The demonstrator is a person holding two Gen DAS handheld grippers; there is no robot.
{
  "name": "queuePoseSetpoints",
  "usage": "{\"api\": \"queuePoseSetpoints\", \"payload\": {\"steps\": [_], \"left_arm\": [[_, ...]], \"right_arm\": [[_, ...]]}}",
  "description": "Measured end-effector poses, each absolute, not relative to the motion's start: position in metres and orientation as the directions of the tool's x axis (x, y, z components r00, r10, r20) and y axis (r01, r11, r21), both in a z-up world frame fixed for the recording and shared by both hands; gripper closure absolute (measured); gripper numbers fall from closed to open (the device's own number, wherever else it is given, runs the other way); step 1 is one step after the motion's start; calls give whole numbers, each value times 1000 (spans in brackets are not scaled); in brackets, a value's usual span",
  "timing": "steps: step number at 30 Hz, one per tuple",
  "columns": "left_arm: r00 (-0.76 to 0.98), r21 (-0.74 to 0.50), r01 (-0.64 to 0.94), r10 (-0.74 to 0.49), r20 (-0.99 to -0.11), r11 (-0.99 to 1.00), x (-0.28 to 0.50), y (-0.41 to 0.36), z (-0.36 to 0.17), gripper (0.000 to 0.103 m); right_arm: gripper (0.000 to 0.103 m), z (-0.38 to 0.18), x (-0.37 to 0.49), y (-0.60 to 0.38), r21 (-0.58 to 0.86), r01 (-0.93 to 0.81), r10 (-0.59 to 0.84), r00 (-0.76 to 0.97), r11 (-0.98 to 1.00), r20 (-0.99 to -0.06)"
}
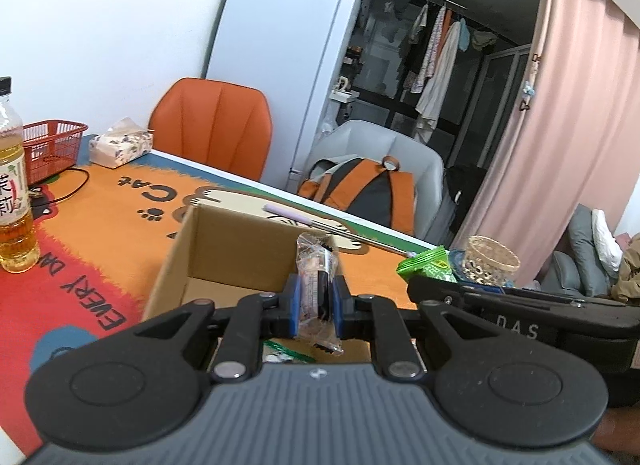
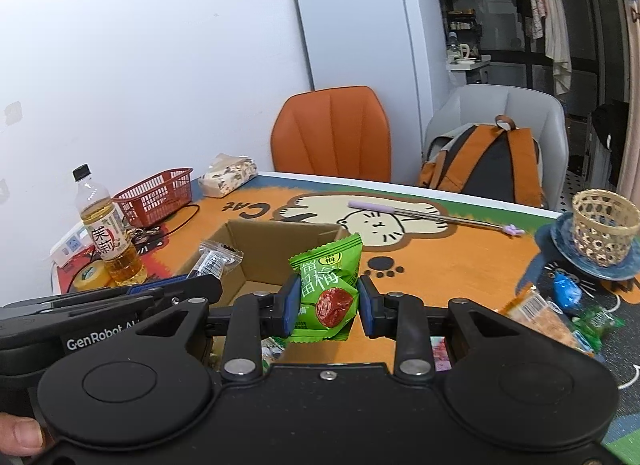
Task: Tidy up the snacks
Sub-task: 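Carry both snacks over the box and open both grippers to drop them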
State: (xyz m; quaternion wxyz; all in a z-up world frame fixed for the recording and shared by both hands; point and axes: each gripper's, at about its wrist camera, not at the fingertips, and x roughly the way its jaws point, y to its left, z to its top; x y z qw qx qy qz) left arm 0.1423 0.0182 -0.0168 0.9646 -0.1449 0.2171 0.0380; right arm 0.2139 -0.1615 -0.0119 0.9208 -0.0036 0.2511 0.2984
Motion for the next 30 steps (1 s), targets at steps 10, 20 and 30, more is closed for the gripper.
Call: {"api": "queuePoseSetpoints", "payload": {"steps": [10, 20, 30], "left_arm": [[882, -273, -192, 44, -470, 943, 156, 42, -28, 88], [867, -303, -267, 90, -490, 915, 166, 65, -39, 85], [861, -329, -292, 97, -499, 898, 160, 69, -39, 80]], "right_arm": [[72, -14, 223, -134, 132, -576, 560, 675, 807, -481], [72, -22, 235, -110, 123, -589, 562, 657, 799, -503], [69, -26, 239, -105, 141, -591, 575, 658, 795, -486]]}}
